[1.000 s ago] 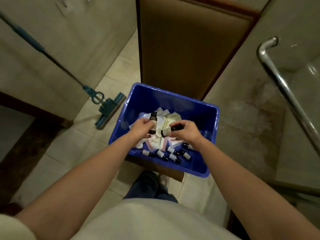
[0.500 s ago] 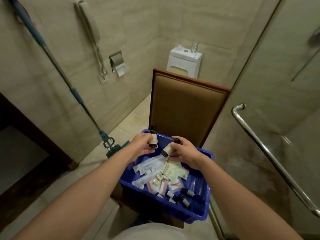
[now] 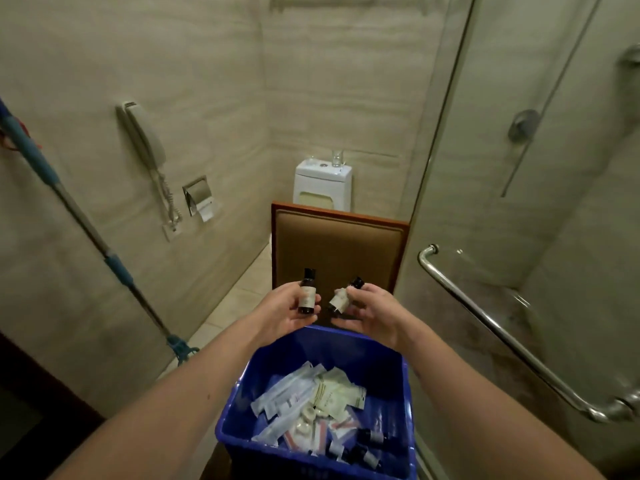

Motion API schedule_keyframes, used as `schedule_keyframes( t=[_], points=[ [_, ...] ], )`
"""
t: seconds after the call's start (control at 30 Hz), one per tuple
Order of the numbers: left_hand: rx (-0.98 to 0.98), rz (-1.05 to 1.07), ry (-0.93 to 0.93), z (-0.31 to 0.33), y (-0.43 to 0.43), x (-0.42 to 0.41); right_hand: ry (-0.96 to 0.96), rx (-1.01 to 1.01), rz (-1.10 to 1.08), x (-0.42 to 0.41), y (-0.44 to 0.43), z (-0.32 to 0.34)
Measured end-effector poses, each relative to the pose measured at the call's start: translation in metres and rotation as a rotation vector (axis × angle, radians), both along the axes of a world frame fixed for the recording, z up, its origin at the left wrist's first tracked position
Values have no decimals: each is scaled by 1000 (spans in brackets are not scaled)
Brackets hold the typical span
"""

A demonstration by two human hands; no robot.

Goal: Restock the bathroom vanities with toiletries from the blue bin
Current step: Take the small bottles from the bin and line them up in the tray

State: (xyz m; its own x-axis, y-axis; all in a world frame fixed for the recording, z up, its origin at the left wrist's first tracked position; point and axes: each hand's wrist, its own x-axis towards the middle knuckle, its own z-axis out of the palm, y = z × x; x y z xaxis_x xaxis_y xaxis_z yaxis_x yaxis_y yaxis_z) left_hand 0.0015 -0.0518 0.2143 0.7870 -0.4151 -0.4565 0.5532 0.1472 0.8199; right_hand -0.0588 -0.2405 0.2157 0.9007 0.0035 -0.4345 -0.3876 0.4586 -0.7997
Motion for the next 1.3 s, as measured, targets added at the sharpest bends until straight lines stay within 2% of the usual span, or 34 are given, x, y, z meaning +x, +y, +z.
schedule_keyframes(
  t=[0.2,0.33,0.53,0.83,1.0,1.3],
  points=[
    [-61,-202,22,12,-19,16,-11,36,-107,-25,-12,16],
    [-71,-347,44,13,-32,16,15,81,-274,-49,-10,17],
    [-42,-633,65,11,-46,-7,44,5,-493,-106,12,20],
    [-51,-980,136,-1,-66,-93,141,-16,-892,-218,52,14],
    [-31,-1139,121,-2,-75,-145,168,-53,-974,-278,65,12],
    [2,-1296,31,6,-99,-242,109,-34,-1120,-376,74,13]
  ],
)
